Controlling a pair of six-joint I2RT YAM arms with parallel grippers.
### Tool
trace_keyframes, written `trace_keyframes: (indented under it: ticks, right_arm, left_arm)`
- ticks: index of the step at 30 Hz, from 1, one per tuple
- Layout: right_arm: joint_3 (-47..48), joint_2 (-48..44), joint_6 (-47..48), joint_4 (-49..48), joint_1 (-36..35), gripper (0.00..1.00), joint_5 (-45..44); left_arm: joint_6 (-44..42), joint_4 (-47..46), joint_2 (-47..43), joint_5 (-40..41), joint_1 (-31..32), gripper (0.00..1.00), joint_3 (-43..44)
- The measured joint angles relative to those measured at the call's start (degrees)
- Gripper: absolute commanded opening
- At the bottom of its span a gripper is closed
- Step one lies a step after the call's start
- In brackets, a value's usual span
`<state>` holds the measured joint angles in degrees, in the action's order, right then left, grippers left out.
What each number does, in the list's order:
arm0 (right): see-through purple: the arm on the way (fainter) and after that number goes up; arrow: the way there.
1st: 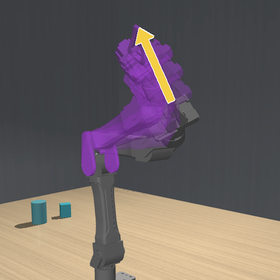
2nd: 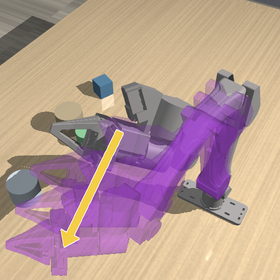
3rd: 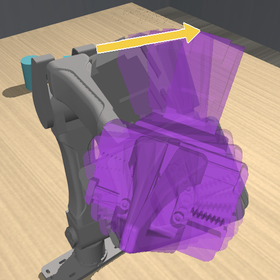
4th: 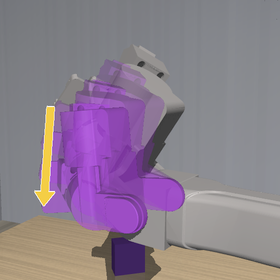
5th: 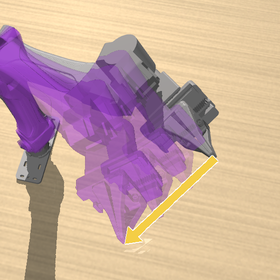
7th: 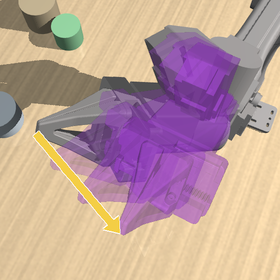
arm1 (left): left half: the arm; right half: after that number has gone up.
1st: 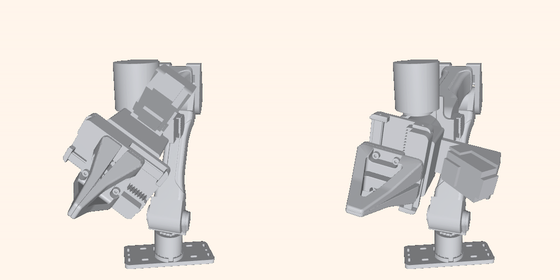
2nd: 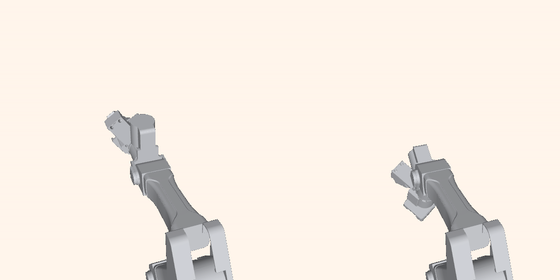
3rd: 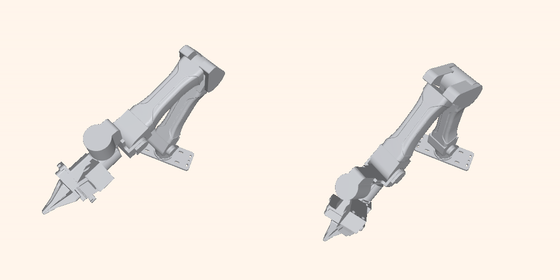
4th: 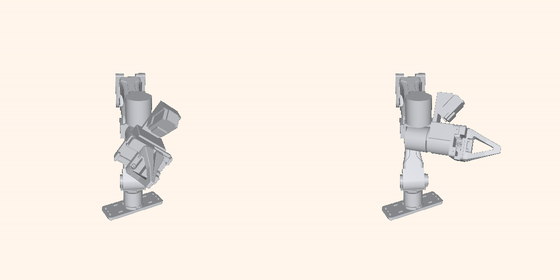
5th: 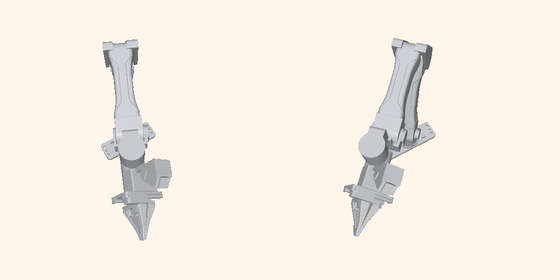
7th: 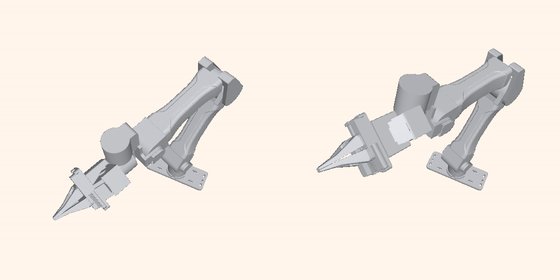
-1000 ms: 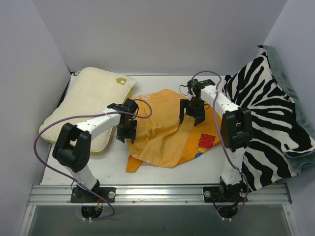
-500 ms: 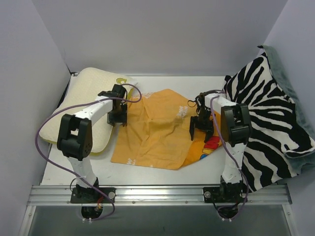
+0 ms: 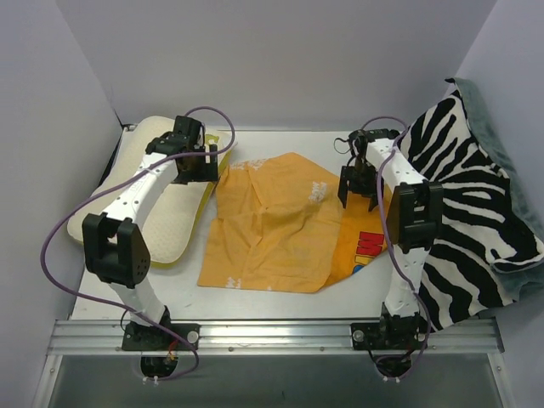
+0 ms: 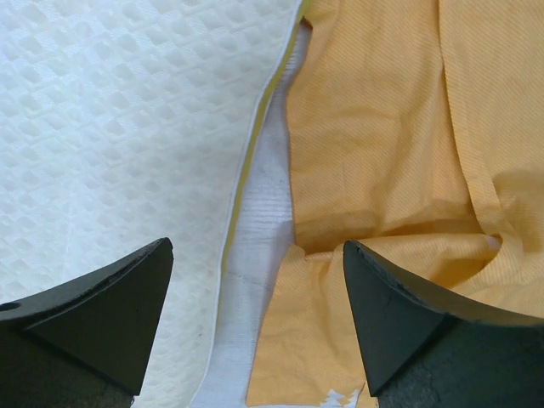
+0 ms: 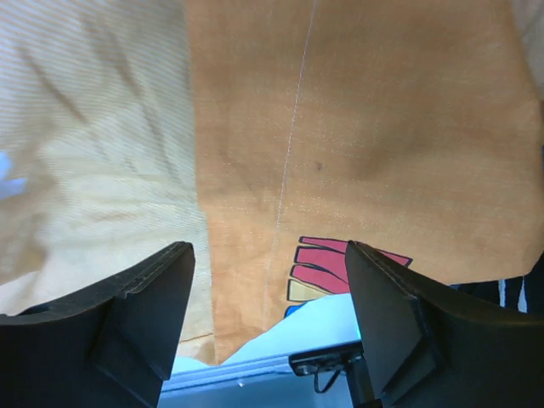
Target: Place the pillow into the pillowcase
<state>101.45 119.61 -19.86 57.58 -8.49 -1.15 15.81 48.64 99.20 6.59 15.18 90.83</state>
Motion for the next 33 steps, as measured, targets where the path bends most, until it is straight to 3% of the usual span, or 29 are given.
trace_keyframes:
  ticks: [5, 10, 15, 19, 23, 29, 33]
  right_arm:
    - [-0.87, 6.23, 0.07, 1.18, 0.31, 0.54, 0.57]
    - [3.74, 13.55, 0.66, 5.68, 1.01, 0.56, 3.13]
    - [25.16, 24.87, 0.61, 12.61, 2.73, 0.66, 5.70]
    - [43.39, 33.03, -1.01, 12.81, 4.81, 0.66, 7.52]
    - [39.32, 29.81, -4.28, 2.25, 6.34, 0.76, 7.48]
    - [30.77, 18.21, -5.40, -7.45, 4.90, 0.74, 6.88]
    - [21.75, 7.69, -4.59, -7.45, -2.73, 0.69, 7.43]
  left_arm:
    - [0.26, 0.48, 0.94, -0.66, -2.47, 0.90, 0.35]
    - [1.51, 0.28, -1.18, -1.62, -5.44, 0.90, -1.84]
    - [2.60, 0.59, -5.79, -3.15, -10.14, 0.90, -6.75]
    - [3.15, 0.70, -9.31, -4.15, -12.52, 0.91, -10.91]
    - [2.97, 0.55, -11.04, -6.16, -13.00, 0.92, -14.29]
    - [1.42, -0.26, -9.29, -10.86, -12.98, 0.97, -14.51]
    - [1.01, -1.11, -2.78, -11.82, -12.96, 0.97, -10.40]
